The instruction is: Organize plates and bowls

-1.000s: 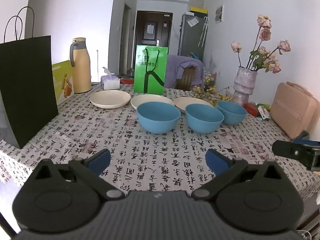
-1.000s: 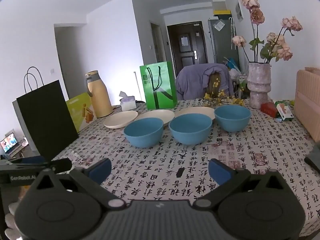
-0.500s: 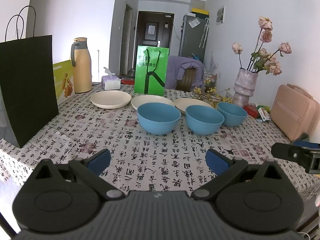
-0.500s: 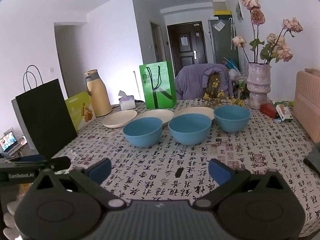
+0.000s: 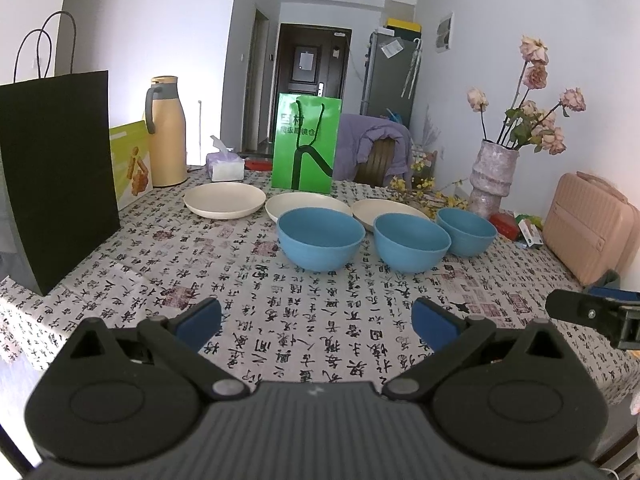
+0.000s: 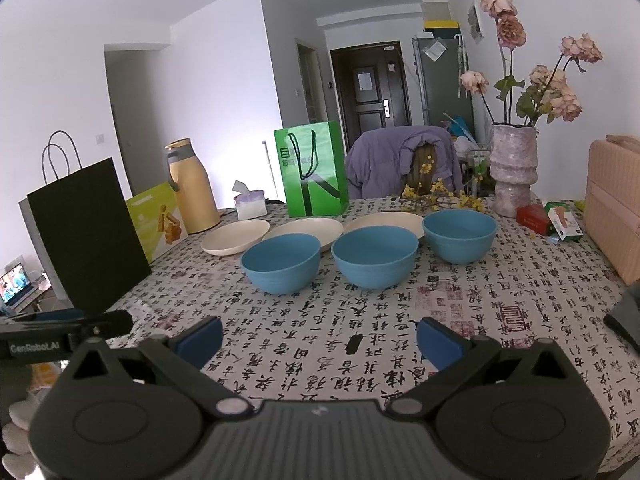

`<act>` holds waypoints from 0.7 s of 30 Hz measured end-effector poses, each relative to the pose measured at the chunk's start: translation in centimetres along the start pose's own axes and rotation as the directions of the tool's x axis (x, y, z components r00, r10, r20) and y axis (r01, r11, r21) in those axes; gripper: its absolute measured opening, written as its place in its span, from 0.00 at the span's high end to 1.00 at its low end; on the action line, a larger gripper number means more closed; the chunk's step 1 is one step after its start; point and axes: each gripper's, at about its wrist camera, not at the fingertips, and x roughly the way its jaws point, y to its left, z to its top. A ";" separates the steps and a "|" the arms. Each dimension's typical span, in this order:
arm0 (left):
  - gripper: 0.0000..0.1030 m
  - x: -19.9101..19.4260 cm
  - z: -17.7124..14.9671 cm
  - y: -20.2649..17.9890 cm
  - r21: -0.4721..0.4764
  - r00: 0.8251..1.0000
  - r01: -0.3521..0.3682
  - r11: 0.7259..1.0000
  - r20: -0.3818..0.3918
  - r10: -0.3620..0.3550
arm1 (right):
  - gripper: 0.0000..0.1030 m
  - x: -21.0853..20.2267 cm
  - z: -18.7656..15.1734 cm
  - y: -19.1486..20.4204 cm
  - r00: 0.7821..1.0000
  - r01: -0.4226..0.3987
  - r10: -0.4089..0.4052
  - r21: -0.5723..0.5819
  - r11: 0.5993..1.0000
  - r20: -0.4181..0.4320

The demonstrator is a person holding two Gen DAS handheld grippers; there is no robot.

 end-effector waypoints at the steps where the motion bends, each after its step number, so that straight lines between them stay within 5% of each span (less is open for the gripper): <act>1: 0.00 0.0 0.0 0.0 0.000 1.000 0.000 1.000 0.001 0.000 | 0.00 0.0 0.0 -0.1 1.000 0.000 0.000 0.001 1.000 0.000; 21: 0.00 -0.2 0.0 0.1 -0.009 1.000 -0.005 1.000 0.007 0.005 | 0.00 0.0 -0.2 -0.1 1.000 0.008 -0.008 0.000 1.000 0.006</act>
